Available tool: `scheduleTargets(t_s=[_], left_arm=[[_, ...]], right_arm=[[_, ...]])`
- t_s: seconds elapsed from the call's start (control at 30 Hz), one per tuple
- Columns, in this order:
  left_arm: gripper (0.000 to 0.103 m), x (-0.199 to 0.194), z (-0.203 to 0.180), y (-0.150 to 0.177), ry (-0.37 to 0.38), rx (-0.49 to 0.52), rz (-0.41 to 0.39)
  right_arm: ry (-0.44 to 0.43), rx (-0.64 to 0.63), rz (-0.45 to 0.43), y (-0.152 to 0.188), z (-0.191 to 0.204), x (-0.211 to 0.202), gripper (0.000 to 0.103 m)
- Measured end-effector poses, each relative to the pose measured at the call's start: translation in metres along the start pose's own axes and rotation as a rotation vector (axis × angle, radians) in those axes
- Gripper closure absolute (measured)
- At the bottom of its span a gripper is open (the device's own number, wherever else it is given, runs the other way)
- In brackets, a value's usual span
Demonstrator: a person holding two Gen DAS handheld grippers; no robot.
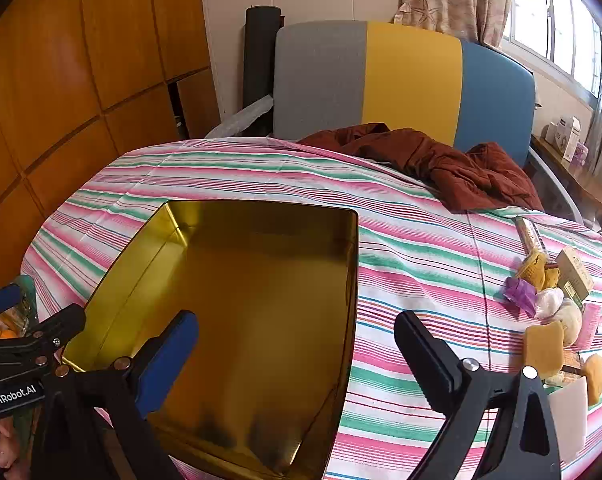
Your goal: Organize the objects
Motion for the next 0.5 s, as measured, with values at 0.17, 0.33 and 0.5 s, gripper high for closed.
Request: scheduleTargets(t_s=[0.17,0.33,0.5], left_arm=[[0.000,-0.0002,-0.0005,0.0022,0.003,-0.002,0.002],[0.000,-0.0010,-0.0031,0.0018,0.006,0.004,0.003],[0.000,-0.0015,-0.0048,0.0030,0.005,0.010,0.002]], right_arm=[[0.005,0.000,-0.001,-0.0001,-0.0018,-0.0001,0.003],[0.005,0.005,-0.001,0.0007,-0.0031,0.0003,0.003],[0.000,0.006,-0.001,0.0019,-0.0035,0.0002,0.003]])
Point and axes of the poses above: each gripper's, at about its wrist camera, not at the fingertips, and x roughly the way its jaws point, z to its left, y to its underside, the point moved 4 cm from there along x, roughly the way its jaws point, and after that the axes turned 5 degrees about z, right-handed, at the moved point
